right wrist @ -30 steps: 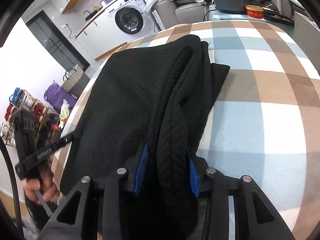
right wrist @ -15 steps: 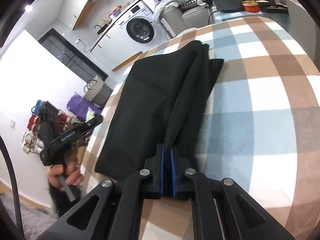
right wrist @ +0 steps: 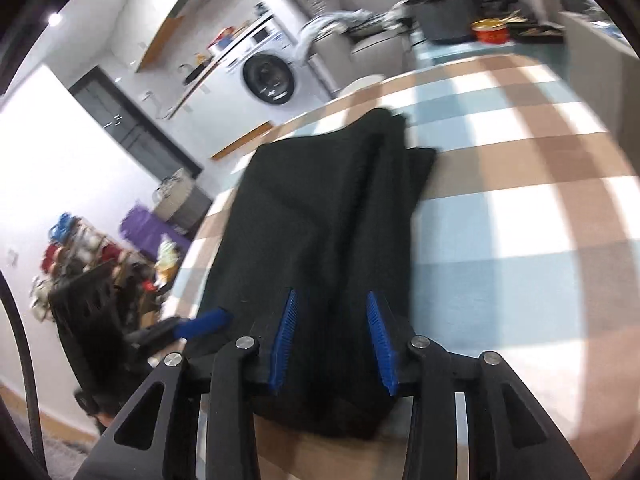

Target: Fold small clothes

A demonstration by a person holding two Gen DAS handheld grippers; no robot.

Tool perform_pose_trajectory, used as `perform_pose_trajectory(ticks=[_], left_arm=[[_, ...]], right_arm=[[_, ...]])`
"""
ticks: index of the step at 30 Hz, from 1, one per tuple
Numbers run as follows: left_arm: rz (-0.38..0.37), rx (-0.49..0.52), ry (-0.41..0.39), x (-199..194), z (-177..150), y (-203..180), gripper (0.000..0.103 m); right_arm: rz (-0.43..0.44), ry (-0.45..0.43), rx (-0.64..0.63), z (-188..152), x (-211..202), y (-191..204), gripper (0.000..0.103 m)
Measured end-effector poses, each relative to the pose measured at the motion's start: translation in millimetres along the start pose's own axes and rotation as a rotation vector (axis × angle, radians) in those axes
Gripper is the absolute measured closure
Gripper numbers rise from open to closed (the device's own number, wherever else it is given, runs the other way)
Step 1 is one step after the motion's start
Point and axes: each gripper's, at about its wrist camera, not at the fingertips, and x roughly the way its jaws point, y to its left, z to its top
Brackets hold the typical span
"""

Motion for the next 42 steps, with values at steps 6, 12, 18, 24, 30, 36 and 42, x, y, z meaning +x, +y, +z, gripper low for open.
perform_pose_trajectory(ticks=[6,12,18,24,30,36,42], left_arm=[[0.009,0.073,0.012,-2.5,-20.3,-3.7,0.043],[-0.059,0.012,0.004,-9.2,-24.4,11.7,0.043],[-0.064,-0.003,0.002,-14.1,-26.6,15.8,0.043],[-0.053,0.004,0.004,-14.7,-26.4,14.1,0.043],[-0.061,-0.018,0.003,-12.8,-21.4,18.4,0.043],[-0.044,-0.019,0.001,-7.3,-15.8,12.6,0.039],[-0.037,-0.055,-0.005,-10.7,-10.4,17.4,0.039]], right_arm=[[0.172,0.091,0.189,0.5,46.7,-27.5,0.067],[0.238,0.080,0.282,12.0,59.7,-33.8,0.093],[0.081,-0.033,0.006,22.4,25.4,16.0,0.094],[-0.020,0.088,0.031,7.0,41.7,-4.0,0.089],[0.170,0.180,0.149,-11.0,18.8,-20.5,0.082],[0.198,0.170,0.097,-31.5,16.7,-6.6,0.097],[0.128,0.144,-0.039,-46.1,-0.7,21.2,0.097]])
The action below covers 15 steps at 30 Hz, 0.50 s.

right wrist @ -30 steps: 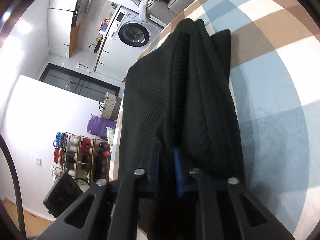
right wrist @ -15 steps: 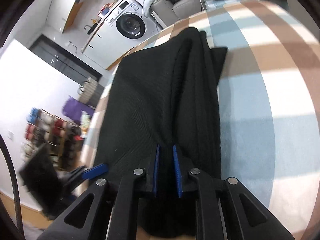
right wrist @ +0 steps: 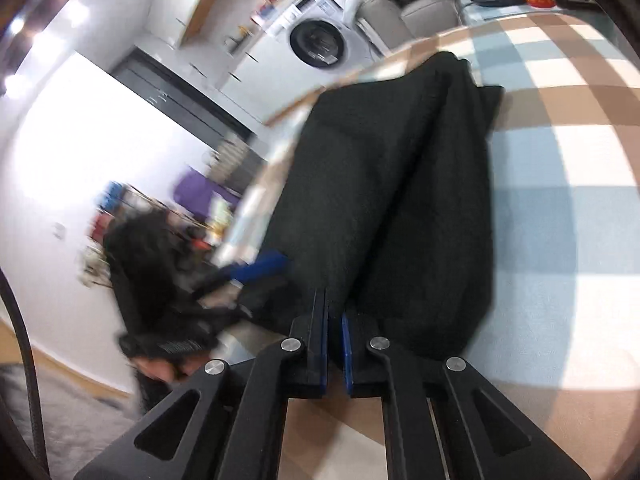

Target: Fold small clothes

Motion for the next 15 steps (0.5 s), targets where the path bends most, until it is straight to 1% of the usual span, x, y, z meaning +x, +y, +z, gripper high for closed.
perform_pose_trajectory(ticks=[1,2,3,4,5,6,7,9,10,12,14,15], left_arm=[[-0.001,-0.007,-0.001,0.2,-0.1,0.8,0.039],[-0.002,-0.014,-0.001,0.3,-0.1,1.3,0.039],[0.000,-0.015,0.000,0.7,0.8,0.9,0.039],[0.004,-0.010,0.000,0.5,1.8,-0.9,0.039],[0.001,-0.006,-0.002,-0.2,3.3,-3.3,0.039],[-0.013,-0.002,-0.007,-0.8,5.1,-6.2,0.039],[-0.025,0.003,-0.012,-1.0,6.4,-9.7,0.039],[-0.051,0.021,-0.028,1.0,11.6,-19.8,0.039],[-0.064,0.039,-0.038,4.3,14.9,-26.9,0.039],[-0.062,0.061,-0.044,10.6,18.5,-38.1,0.038],[-0.040,0.076,-0.005,25.5,17.3,-47.1,0.038],[-0.021,0.078,0.023,32.3,14.9,-48.7,0.038]], right_arm=[[-0.118,0.061,-0.009,-5.9,11.2,-3.5,0.097],[-0.100,0.077,0.002,-4.9,13.0,-7.2,0.097],[-0.065,0.071,0.016,-5.8,11.1,-9.8,0.097],[-0.060,0.064,0.014,-4.5,5.5,-10.4,0.092],[-0.054,0.047,0.011,-2.0,-1.9,-9.8,0.090],[-0.052,0.027,0.009,0.0,-7.6,-9.5,0.086],[-0.063,-0.022,0.013,5.7,-15.1,-9.8,0.080],[-0.075,-0.075,0.038,16.1,-20.7,-13.7,0.078],[-0.080,-0.093,0.058,23.5,-18.6,-16.5,0.077],[-0.079,-0.127,0.090,42.6,-11.5,-26.1,0.074],[-0.085,-0.132,0.132,64.8,3.3,-37.7,0.073],[-0.083,-0.124,0.145,74.0,14.2,-35.5,0.073]])
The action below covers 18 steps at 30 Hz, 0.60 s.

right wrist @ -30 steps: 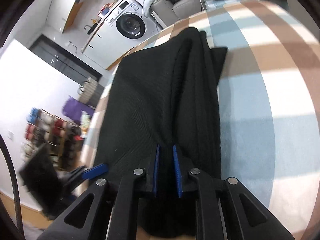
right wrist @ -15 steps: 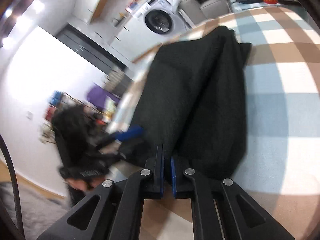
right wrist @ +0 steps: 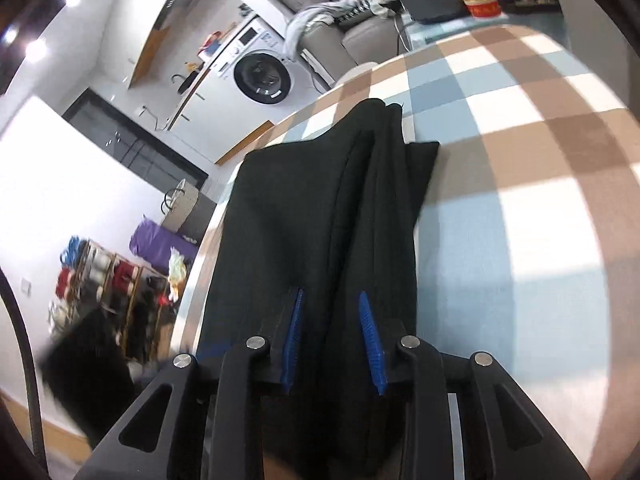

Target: Fold small clothes

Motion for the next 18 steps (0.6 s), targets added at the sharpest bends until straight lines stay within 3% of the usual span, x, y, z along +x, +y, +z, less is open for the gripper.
perform_pose_trajectory(ticks=[6,9,14,16,18], left_arm=[[0.022,0.077,-0.001,2.0,-12.0,-8.9,0.036],[0.012,0.087,-0.001,1.8,-13.3,-10.0,0.036],[-0.014,0.075,0.000,0.8,-13.6,-6.5,0.034],[-0.012,0.081,0.000,1.2,-13.5,-7.4,0.034],[-0.014,0.084,0.001,1.4,-14.3,-7.9,0.034]], right_arm=[[0.013,0.041,0.008,54.0,29.4,-18.2,0.074],[-0.018,0.044,-0.027,64.2,39.3,-15.9,0.095],[-0.038,-0.066,-0.217,85.7,20.1,19.2,0.097],[-0.090,-0.060,-0.246,91.5,25.2,21.0,0.097],[-0.151,0.005,-0.227,91.0,40.3,10.2,0.097]])
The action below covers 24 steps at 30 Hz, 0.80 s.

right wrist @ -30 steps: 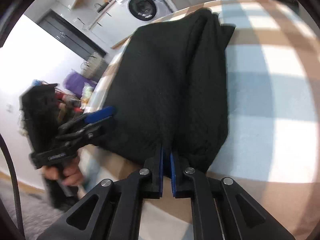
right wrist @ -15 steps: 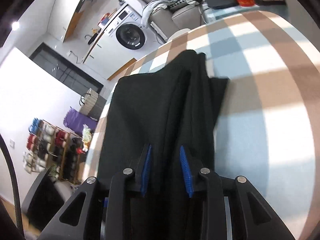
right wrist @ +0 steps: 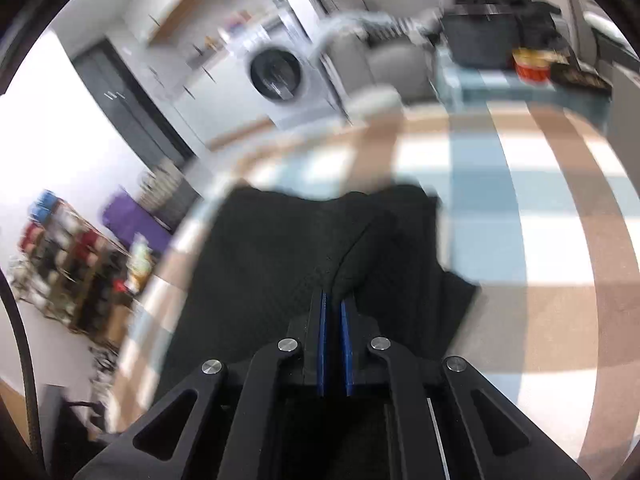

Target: Fold small clothes

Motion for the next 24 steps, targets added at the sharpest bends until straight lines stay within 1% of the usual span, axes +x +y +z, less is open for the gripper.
perform_pose_trajectory(ticks=[1,2,4,5,6,7,8,9,10,13,14,15,16,18,19,21,22,24], left_arm=[[0.000,0.001,0.001,1.5,2.0,2.5,0.034],[-0.001,-0.001,0.002,1.5,2.7,3.4,0.034],[-0.012,-0.021,0.003,-3.0,2.9,5.4,0.034],[-0.015,-0.037,0.004,-6.5,3.1,8.5,0.034],[-0.011,-0.051,0.000,-10.7,2.6,11.0,0.034],[-0.003,-0.065,-0.010,-16.3,2.5,14.0,0.034],[0.006,-0.074,-0.024,-21.8,2.4,16.6,0.034],[0.015,-0.078,-0.036,-26.2,2.6,19.2,0.034],[0.029,-0.083,-0.044,-29.7,3.1,22.5,0.034],[0.061,-0.122,-0.062,-38.5,3.7,39.6,0.034],[0.068,-0.140,-0.065,-40.0,4.2,46.2,0.034],[0.076,-0.153,-0.068,-41.8,4.6,51.7,0.034],[0.092,-0.167,-0.072,-44.6,3.6,57.4,0.034],[0.121,-0.196,-0.081,-51.2,2.0,69.2,0.034],[0.135,-0.219,-0.094,-56.2,0.8,76.6,0.034],[0.157,-0.259,-0.117,-65.5,-2.1,90.8,0.034],[0.172,-0.283,-0.128,-70.0,-4.5,98.4,0.034],[0.194,-0.326,-0.136,-77.8,-12.7,113.8,0.034]], right_arm=[[-0.019,0.028,0.020,-2.9,9.5,-7.7,0.096],[-0.014,0.040,0.057,-6.5,14.8,-16.0,0.095],[0.062,0.035,0.131,-13.2,10.7,-26.7,0.087],[0.077,0.045,0.146,-16.8,4.8,-27.4,0.085],[0.094,0.049,0.152,-20.9,-2.1,-27.1,0.079],[0.124,0.052,0.169,-26.7,-10.3,-26.8,0.076],[0.177,0.052,0.205,-34.7,-19.7,-27.1,0.071],[0.227,0.053,0.224,-44.3,-26.0,-23.6,0.068],[0.273,0.063,0.236,-55.2,-32.6,-19.8,0.068],[0.322,0.097,0.251,-77.7,-35.3,-5.9,0.068],[0.304,0.098,0.243,-82.4,-33.0,-2.2,0.069],[0.262,0.108,0.227,-84.9,-29.5,0.8,0.070],[0.215,0.128,0.211,-86.5,-23.6,3.2,0.077],[0.210,0.133,0.226,-86.0,-20.1,2.5,0.092],[0.213,0.109,0.217,-84.8,-25.0,4.9,0.094],[0.216,0.037,0.153,-83.2,-41.6,14.0,0.094],[0.189,0.012,0.110,-83.6,-50.7,20.5,0.094],[0.145,0.025,0.091,-87.6,-50.9,20.3,0.094]])
